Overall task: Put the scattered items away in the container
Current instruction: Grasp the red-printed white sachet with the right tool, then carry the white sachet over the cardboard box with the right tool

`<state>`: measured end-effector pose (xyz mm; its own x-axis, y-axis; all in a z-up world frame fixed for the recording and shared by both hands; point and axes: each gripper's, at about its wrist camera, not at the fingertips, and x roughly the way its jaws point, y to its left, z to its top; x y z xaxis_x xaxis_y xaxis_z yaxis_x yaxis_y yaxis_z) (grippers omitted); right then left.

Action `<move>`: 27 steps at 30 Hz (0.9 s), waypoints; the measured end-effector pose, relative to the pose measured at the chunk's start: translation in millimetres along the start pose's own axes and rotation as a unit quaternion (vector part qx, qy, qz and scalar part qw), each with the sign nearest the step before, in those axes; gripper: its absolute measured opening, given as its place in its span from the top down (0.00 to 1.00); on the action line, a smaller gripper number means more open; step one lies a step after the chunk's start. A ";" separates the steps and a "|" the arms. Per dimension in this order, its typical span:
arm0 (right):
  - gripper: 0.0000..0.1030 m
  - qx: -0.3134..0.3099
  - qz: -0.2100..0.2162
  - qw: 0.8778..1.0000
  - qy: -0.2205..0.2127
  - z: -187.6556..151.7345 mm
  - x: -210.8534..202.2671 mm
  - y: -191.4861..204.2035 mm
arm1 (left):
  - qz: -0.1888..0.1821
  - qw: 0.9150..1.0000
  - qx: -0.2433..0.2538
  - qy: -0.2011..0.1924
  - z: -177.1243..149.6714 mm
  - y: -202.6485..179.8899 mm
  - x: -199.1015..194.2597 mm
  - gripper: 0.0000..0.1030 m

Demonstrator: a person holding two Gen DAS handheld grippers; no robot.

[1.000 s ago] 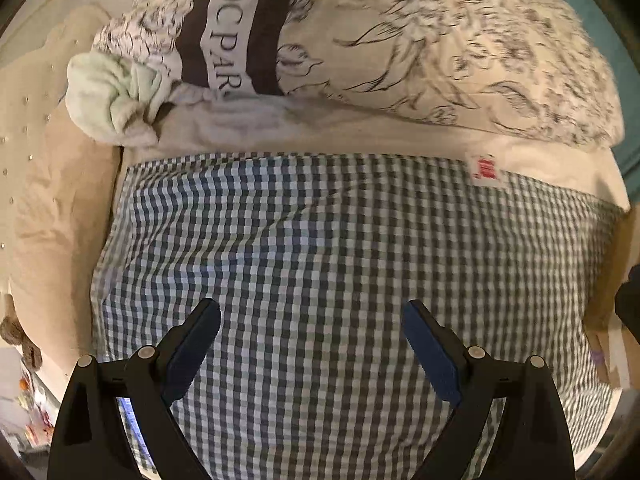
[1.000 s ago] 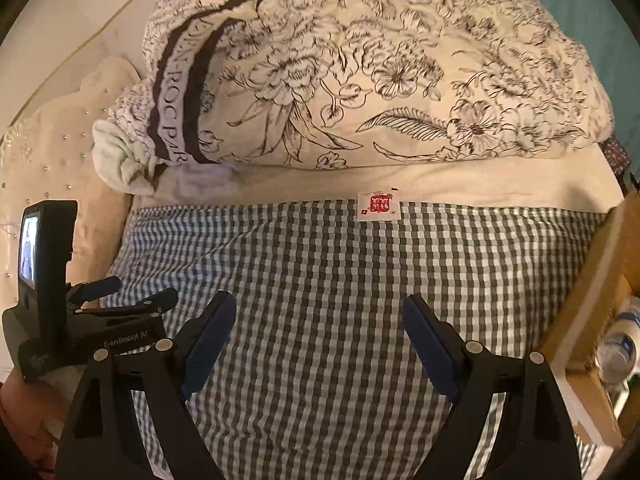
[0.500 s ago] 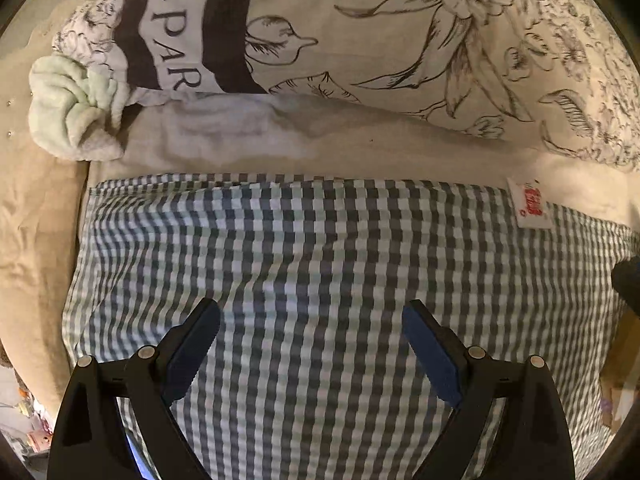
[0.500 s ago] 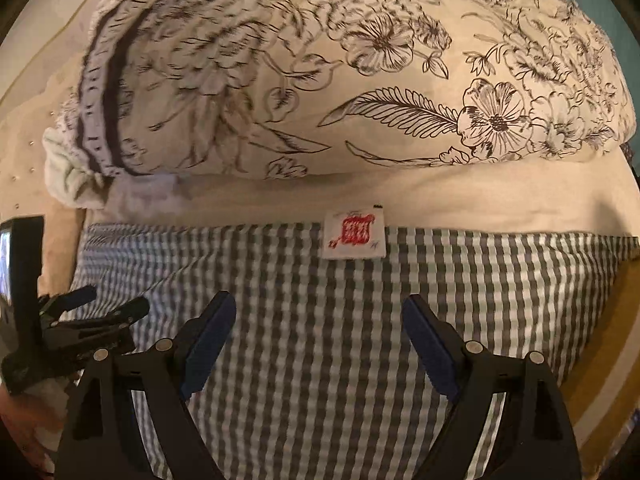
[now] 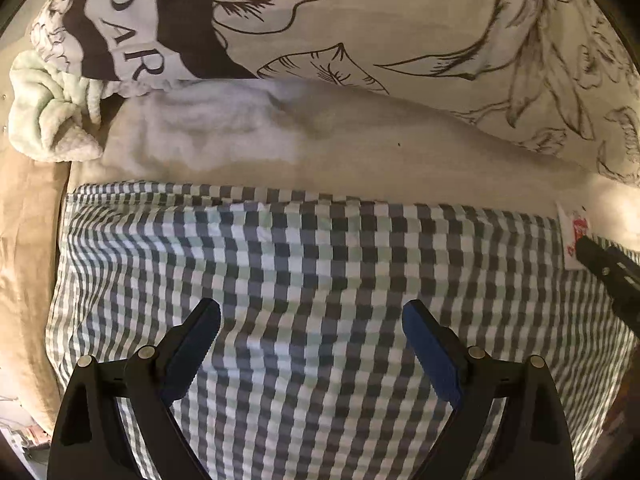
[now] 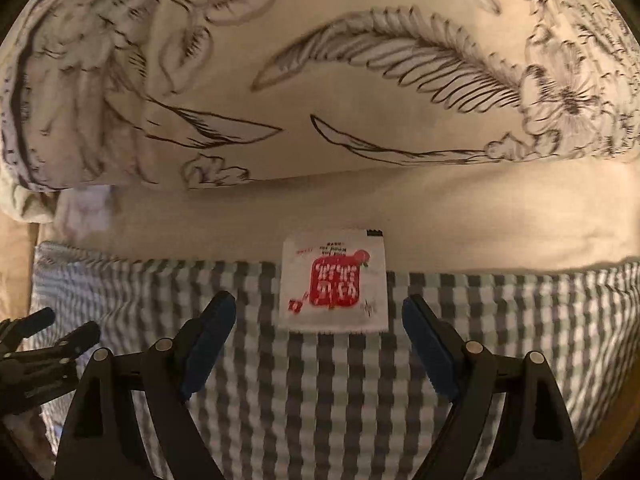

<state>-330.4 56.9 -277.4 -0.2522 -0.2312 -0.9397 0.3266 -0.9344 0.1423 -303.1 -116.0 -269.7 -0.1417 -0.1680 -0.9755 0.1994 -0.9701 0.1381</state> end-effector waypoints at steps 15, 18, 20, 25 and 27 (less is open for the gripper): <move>0.65 -0.026 -0.007 1.000 -0.004 4.6 1.2 -9.9 | 0.004 1.000 0.001 -0.004 14.0 -11.2 -7.3 0.08; 0.66 -0.033 0.000 0.999 -0.014 3.0 -25.3 -12.7 | 0.005 1.000 -0.003 -0.008 10.9 -2.6 -20.4 0.08; 0.66 -0.032 0.002 0.999 -0.024 0.0 -48.5 -15.4 | 0.009 1.000 -0.005 -0.016 8.1 0.9 -34.8 0.08; 0.66 -0.030 0.005 0.998 -0.056 -14.7 -119.2 -15.7 | -0.002 0.999 -0.003 -0.044 -5.1 11.2 -80.0 0.08; 0.66 -0.032 0.006 0.997 -0.066 -25.5 -151.3 -15.2 | -0.009 0.998 -0.001 -0.055 -13.0 6.9 -101.0 0.08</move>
<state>-274.0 113.0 -145.4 -0.3647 -0.2806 -0.8878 0.3870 -0.9129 0.1296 -274.8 -103.5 -172.4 -0.2503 -0.1681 -0.9535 0.1973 -0.9730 0.1197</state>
